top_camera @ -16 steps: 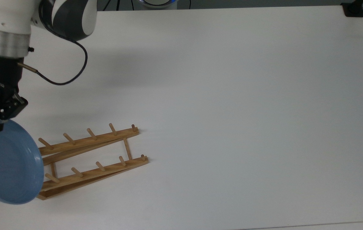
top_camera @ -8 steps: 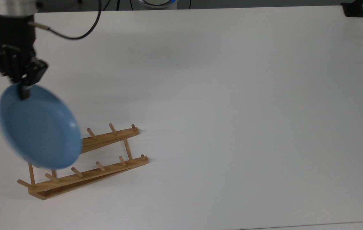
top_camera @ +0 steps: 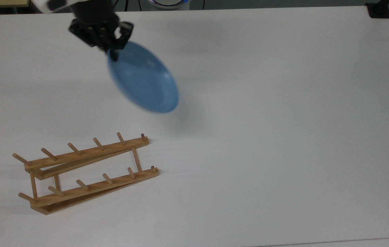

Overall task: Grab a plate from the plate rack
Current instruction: 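Lift the blue plate up out of the rack and carry it away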

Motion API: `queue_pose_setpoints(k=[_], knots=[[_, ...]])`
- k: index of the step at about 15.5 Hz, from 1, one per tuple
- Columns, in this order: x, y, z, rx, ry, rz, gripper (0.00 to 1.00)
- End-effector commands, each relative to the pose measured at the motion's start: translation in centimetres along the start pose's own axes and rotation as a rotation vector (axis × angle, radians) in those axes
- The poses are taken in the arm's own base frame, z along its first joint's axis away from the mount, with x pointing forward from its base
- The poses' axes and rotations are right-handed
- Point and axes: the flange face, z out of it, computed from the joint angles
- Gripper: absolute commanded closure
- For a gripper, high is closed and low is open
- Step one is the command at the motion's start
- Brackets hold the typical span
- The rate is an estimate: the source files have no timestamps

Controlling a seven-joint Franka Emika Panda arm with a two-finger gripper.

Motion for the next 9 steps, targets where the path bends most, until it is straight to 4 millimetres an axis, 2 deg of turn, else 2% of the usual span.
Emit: queue_pose_setpoints(k=[1,5,8,9], knots=[[-3.2,-2.3,3.2,0.101,-0.177,-0.172,0.92],[-4.6,-3.3,8.6,0.212,-0.25,-0.231,0.93],[-5.5,-4.5,12.6,0.216,-0.257,-0.266,0.95],[-5.6,-4.3,13.6,0.214,-0.248,-0.266,0.96]])
